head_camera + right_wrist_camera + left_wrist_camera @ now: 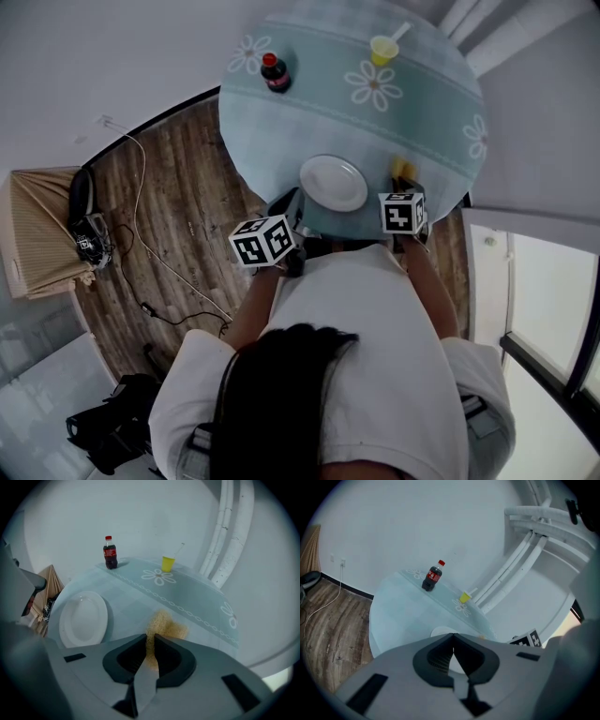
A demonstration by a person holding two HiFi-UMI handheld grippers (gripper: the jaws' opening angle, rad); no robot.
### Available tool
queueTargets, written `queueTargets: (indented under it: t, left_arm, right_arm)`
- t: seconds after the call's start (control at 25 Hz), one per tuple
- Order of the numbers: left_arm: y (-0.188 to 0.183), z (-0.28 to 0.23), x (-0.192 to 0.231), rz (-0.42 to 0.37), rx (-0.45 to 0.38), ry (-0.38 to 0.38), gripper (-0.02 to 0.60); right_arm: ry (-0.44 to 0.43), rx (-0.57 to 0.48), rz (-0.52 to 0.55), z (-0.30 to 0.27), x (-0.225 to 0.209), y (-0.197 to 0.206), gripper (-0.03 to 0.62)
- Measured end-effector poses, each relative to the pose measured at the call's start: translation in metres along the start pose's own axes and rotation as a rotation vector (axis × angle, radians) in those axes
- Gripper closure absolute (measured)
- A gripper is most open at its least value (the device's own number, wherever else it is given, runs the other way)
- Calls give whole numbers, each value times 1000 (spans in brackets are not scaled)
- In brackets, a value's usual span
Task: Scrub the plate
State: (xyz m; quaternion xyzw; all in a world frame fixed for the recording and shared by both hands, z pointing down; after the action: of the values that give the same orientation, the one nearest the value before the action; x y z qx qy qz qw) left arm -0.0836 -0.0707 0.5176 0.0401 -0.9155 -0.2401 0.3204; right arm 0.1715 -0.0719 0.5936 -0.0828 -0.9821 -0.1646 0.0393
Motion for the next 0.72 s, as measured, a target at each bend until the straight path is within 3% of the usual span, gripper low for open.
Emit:
queueTargets:
  t: [0.72]
  left_arm:
    - [1, 2, 4, -27, 18, 25, 572]
  right_arm:
    - [11, -126, -29, 48, 5, -13, 534]
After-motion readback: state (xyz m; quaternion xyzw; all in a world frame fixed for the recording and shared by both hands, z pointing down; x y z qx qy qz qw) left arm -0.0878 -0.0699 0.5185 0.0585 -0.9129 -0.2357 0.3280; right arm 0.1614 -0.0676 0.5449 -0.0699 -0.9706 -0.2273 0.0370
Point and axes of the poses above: the fingertips, and each gripper's own axes: z backward along the fingers, x to its left, y out of its underside, the point moved 3 cm from there along z, backward along the fingers, and after that the axes turned 13 degrees about x, right-handed, at the moved point
